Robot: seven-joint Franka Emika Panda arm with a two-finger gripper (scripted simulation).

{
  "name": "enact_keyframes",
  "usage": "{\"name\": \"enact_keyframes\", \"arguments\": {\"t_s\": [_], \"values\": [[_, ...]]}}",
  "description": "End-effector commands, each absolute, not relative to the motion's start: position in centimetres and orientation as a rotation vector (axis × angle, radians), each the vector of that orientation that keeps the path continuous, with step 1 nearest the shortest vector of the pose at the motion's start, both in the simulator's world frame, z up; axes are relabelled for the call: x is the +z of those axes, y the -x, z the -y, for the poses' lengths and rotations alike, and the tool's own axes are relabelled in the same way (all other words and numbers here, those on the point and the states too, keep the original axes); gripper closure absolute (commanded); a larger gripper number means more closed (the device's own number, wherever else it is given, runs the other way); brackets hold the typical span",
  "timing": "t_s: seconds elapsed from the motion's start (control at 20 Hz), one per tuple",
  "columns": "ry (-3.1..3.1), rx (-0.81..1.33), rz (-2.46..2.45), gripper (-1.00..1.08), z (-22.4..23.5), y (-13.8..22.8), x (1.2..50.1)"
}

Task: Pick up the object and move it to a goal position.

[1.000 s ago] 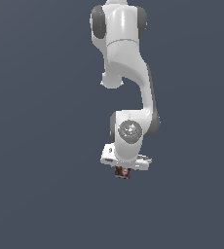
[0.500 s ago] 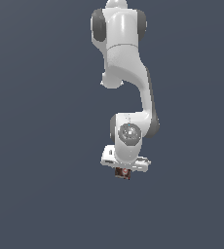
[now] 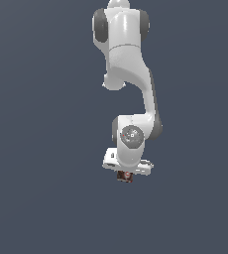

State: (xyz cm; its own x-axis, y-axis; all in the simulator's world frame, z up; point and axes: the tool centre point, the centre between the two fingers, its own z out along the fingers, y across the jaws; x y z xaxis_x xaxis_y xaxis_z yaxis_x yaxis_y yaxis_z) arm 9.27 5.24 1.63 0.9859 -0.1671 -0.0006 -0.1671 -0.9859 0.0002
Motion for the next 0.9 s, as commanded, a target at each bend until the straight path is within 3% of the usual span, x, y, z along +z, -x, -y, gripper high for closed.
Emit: {"name": "enact_keyframes", "arguments": {"t_s": [0.0,0.45,0.85], "values": [[-3.131,0.0,0.263,1.08,-5.4,-9.2,1.9],[-3.131,0.0,0.263,1.08,-7.3,-7.8,5.1],[-3.131,0.0,0.263,1.08,-10.9,-5.2,11.5]]}}
